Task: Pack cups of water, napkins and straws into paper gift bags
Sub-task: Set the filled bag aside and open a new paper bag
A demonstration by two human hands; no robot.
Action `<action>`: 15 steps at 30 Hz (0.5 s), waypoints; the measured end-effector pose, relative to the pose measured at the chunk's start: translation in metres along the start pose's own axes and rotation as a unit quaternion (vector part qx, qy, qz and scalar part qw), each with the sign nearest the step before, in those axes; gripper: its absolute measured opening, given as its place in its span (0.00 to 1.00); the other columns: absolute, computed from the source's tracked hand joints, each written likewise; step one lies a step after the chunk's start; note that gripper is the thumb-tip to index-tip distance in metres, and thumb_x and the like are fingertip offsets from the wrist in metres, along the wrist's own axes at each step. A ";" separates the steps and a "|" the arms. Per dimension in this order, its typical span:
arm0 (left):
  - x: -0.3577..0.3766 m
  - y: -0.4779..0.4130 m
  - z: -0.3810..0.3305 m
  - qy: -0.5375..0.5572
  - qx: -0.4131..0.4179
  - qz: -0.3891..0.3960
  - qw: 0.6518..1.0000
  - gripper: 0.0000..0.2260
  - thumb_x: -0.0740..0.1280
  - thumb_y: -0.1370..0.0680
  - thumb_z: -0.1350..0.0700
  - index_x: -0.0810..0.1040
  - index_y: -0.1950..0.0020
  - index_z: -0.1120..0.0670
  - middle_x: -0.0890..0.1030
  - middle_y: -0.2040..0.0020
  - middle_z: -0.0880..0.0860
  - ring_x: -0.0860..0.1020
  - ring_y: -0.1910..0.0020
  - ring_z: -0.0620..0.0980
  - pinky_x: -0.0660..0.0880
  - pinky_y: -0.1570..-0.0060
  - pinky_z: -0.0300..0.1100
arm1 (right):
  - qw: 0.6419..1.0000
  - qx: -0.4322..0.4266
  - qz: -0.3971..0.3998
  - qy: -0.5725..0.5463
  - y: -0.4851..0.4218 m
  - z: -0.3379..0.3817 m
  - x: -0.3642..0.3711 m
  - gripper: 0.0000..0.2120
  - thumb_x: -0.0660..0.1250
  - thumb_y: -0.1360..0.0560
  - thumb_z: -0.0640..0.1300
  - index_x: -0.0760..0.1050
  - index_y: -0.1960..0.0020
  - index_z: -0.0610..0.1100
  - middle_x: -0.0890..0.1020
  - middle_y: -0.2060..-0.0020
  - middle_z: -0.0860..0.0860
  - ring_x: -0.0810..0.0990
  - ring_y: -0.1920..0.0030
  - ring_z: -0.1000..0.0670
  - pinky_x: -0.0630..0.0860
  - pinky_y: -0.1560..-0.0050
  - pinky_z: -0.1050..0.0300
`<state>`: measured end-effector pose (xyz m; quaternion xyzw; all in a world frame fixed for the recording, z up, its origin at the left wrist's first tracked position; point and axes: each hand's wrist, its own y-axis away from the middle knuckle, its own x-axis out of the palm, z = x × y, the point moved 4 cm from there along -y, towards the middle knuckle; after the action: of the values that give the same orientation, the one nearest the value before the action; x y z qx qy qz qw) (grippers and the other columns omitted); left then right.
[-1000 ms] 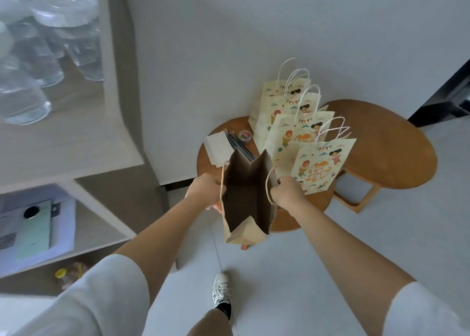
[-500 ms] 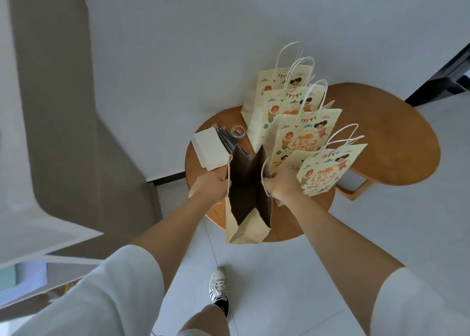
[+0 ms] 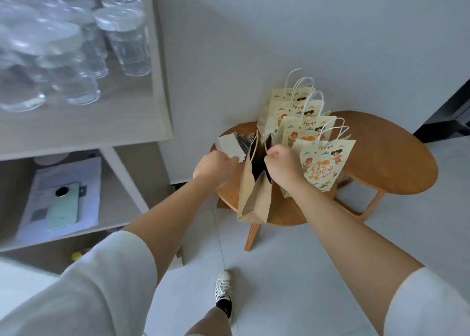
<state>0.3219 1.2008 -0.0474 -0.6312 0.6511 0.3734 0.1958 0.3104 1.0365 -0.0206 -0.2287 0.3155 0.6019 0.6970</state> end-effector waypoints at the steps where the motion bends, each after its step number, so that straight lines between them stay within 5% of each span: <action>1: -0.010 0.014 0.002 0.008 0.007 -0.013 1.000 0.19 0.59 0.21 0.47 0.77 0.61 0.59 0.78 0.64 0.55 0.76 0.65 0.53 0.72 0.63 0.42 | 1.000 -0.020 0.006 -0.008 0.012 0.011 0.002 0.14 0.58 0.23 0.40 0.74 0.39 0.41 0.79 0.44 0.47 0.76 0.45 0.48 0.72 0.47 0.56; 5: -0.061 0.058 0.015 0.024 0.012 -0.063 0.998 0.18 0.60 0.21 0.48 0.80 0.55 0.62 0.82 0.58 0.58 0.80 0.57 0.57 0.77 0.55 0.46 | 0.994 -0.106 0.026 -0.032 0.052 0.066 0.016 0.14 0.59 0.23 0.40 0.74 0.39 0.41 0.78 0.44 0.47 0.76 0.44 0.49 0.71 0.46 0.58; 15: -0.201 0.086 0.088 0.063 0.000 -0.227 0.972 0.18 0.60 0.22 0.49 0.78 0.56 0.63 0.83 0.57 0.60 0.80 0.59 0.59 0.76 0.58 0.47 | 0.944 -0.317 0.049 -0.082 0.094 0.230 0.063 0.12 0.59 0.23 0.39 0.75 0.41 0.41 0.78 0.50 0.49 0.73 0.54 0.54 0.67 0.53 0.64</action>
<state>0.2449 1.3944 0.0621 -0.7847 0.5019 0.2790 0.2335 0.2601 1.2572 0.1001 -0.3722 0.0611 0.7212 0.5811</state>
